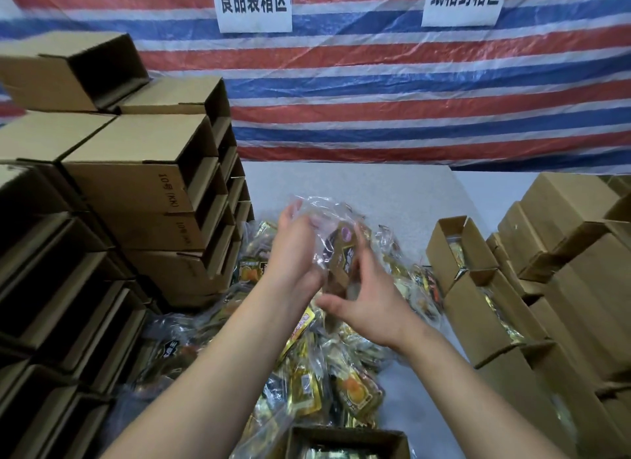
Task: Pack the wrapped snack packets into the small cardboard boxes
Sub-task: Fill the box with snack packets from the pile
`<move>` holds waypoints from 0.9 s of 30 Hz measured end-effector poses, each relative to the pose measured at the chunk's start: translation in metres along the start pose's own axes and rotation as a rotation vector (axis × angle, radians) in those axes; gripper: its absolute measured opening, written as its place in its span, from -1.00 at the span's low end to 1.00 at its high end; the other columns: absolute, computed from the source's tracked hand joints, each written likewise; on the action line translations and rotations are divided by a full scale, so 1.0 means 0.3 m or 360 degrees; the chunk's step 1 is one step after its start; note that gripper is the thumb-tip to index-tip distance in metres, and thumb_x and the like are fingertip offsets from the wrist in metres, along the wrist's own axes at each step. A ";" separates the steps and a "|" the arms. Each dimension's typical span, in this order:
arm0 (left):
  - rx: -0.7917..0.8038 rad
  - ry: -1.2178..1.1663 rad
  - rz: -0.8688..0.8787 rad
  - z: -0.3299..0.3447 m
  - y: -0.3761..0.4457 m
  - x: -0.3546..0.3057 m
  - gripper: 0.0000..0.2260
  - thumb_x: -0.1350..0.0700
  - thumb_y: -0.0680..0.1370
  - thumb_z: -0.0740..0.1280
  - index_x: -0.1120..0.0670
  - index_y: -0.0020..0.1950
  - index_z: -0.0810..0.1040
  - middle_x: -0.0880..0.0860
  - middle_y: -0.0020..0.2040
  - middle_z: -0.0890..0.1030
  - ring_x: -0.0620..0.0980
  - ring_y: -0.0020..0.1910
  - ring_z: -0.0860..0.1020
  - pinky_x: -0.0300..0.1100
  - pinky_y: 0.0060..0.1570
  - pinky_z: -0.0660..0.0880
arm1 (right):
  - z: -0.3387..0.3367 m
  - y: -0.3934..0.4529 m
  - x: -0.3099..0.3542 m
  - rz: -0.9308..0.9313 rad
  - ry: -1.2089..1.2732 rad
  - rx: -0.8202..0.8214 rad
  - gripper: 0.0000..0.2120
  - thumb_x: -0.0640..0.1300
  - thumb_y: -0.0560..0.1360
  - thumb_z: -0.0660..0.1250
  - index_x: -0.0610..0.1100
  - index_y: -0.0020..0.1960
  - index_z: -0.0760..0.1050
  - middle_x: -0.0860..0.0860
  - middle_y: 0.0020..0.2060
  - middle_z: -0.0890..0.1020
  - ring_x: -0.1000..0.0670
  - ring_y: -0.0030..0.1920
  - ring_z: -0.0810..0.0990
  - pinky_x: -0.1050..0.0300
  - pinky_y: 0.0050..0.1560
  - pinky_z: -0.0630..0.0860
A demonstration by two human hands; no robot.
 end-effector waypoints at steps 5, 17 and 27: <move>0.0178 -0.0093 -0.0043 0.034 -0.014 0.012 -0.48 0.35 0.63 0.10 -0.05 0.54 0.23 0.25 0.27 0.48 0.21 0.11 0.61 0.06 -0.06 0.64 | -0.029 -0.015 0.010 -0.0042 0.0221 -0.0048 -0.07 0.45 0.22 0.46 0.43 0.47 0.08 0.60 0.10 0.46 0.42 0.11 0.52 0.27 0.19 0.46; 0.0427 0.1663 0.0888 0.080 -0.184 0.099 -0.61 -0.16 0.67 0.03 -0.15 -0.12 0.62 -0.15 0.59 0.13 -0.12 0.58 0.01 0.07 0.56 -0.03 | -0.061 -0.028 -0.003 0.0362 0.1871 0.0087 -0.51 0.10 0.45 0.42 -0.24 0.20 0.59 -0.23 0.12 0.65 -0.20 0.10 0.65 -0.10 0.16 0.58; 0.1153 0.2309 -0.0134 -0.465 -0.143 0.469 -0.53 -0.27 0.57 0.25 -0.23 0.46 0.33 -0.23 0.37 0.45 -0.28 0.29 0.43 -0.33 0.28 0.37 | -0.067 -0.243 -0.089 0.0211 0.0603 0.0613 -0.46 -0.28 0.36 0.41 0.09 0.27 0.46 0.26 0.11 0.61 0.30 0.10 0.60 0.44 -0.02 0.49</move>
Point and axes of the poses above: each hand's wrist, its own y-axis towards the middle knuckle, its own z-axis out of the palm, x = y × z, the point moved 8 cm from there along y, towards the middle knuckle
